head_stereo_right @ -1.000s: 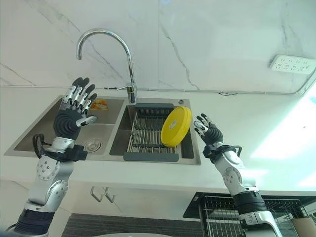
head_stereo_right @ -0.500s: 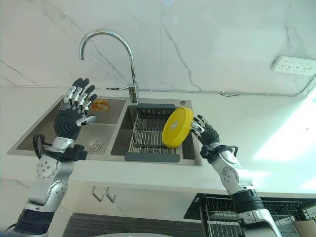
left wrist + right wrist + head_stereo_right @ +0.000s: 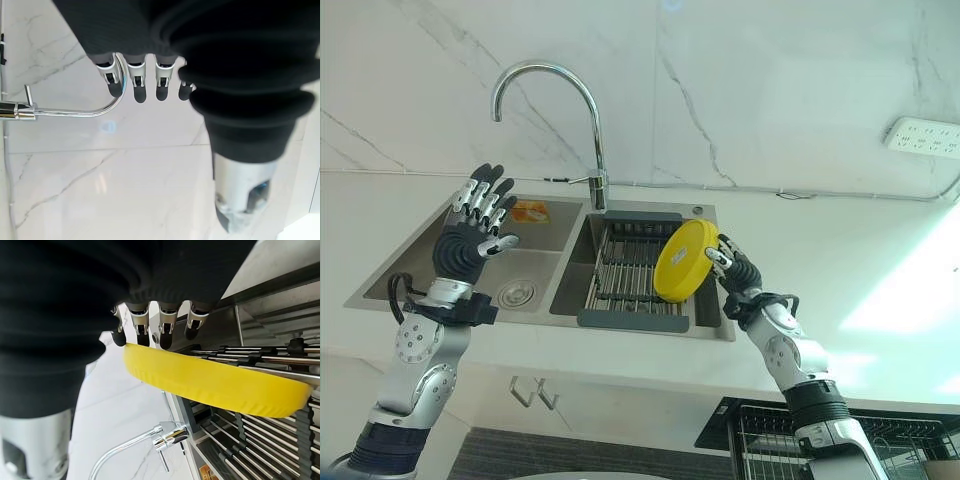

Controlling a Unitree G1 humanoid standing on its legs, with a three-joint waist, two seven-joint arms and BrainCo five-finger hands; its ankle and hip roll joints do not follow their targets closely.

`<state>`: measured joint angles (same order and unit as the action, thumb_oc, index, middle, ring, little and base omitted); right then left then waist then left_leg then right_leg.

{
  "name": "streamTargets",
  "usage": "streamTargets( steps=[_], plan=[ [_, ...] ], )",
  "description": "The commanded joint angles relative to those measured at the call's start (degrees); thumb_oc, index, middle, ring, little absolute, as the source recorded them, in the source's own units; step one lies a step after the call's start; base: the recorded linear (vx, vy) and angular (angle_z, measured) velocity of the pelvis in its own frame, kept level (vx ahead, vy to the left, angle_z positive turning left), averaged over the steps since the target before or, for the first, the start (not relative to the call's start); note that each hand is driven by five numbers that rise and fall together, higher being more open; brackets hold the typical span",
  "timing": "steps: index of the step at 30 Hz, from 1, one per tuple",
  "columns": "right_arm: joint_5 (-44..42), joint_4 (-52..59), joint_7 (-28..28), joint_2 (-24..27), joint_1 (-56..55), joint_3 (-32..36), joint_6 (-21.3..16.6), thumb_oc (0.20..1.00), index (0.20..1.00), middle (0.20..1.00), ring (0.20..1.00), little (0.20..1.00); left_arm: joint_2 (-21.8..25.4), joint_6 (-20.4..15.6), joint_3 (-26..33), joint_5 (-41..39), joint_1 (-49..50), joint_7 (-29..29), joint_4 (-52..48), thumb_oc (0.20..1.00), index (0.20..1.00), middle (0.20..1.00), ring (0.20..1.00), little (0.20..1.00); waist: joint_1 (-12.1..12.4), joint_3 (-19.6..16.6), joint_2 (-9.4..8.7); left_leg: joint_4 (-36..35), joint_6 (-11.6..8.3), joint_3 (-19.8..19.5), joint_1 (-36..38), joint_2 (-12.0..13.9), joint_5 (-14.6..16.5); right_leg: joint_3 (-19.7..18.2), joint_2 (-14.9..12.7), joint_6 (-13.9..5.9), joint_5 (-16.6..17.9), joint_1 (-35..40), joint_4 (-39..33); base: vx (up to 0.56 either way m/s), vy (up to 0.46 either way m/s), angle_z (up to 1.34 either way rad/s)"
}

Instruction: Place the dishes in the dishwasher.

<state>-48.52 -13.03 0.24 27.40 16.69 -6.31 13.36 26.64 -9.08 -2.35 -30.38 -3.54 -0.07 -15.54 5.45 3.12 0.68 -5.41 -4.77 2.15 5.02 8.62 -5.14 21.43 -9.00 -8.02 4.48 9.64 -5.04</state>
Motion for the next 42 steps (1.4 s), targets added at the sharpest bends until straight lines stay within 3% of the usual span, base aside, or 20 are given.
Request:
streamTargets(
  steps=[1, 26, 42],
  plan=[
    [-3.5, -1.4, 0.6, -0.4, 8.0, 0.2, -1.4, 1.000, 1.000, 1.000, 1.000, 1.000, 3.2, -2.2, -0.2, -0.8, -5.3, 0.9, -0.5, 1.000, 1.000, 1.000, 1.000, 1.000, 1.7, 0.5, -2.96, 0.4, 0.24, 4.3, 3.9, -0.9, 7.6, -0.5, -1.2, 0.58, -3.7, 1.2, 0.0, 0.00, 0.000, 0.00],
    [-10.7, -5.8, 0.6, -1.6, 11.5, -1.6, 0.8, 1.000, 1.000, 1.000, 1.000, 1.000, 4.0, -0.3, -0.8, -2.3, -5.6, 0.8, 0.2, 1.000, 1.000, 1.000, 1.000, 1.000, 2.8, 0.7, -3.10, 0.4, 0.39, 4.0, 4.1, -1.2, 7.7, -0.2, -1.4, 0.57, -3.7, 1.6, 0.0, 0.00, 0.000, 0.00],
    [-11.1, -5.3, -1.4, -1.9, 11.7, -1.0, -2.0, 1.000, 1.000, 1.000, 1.000, 1.000, 3.8, -1.0, -0.7, -2.2, -4.5, 0.8, -0.2, 1.000, 1.000, 1.000, 1.000, 1.000, 3.1, 1.0, -3.08, 0.4, 0.53, 3.7, 4.2, -1.3, 7.7, -0.2, -1.3, 0.67, -3.8, 1.7, 0.0, 0.00, 0.000, 0.00]
  ],
)
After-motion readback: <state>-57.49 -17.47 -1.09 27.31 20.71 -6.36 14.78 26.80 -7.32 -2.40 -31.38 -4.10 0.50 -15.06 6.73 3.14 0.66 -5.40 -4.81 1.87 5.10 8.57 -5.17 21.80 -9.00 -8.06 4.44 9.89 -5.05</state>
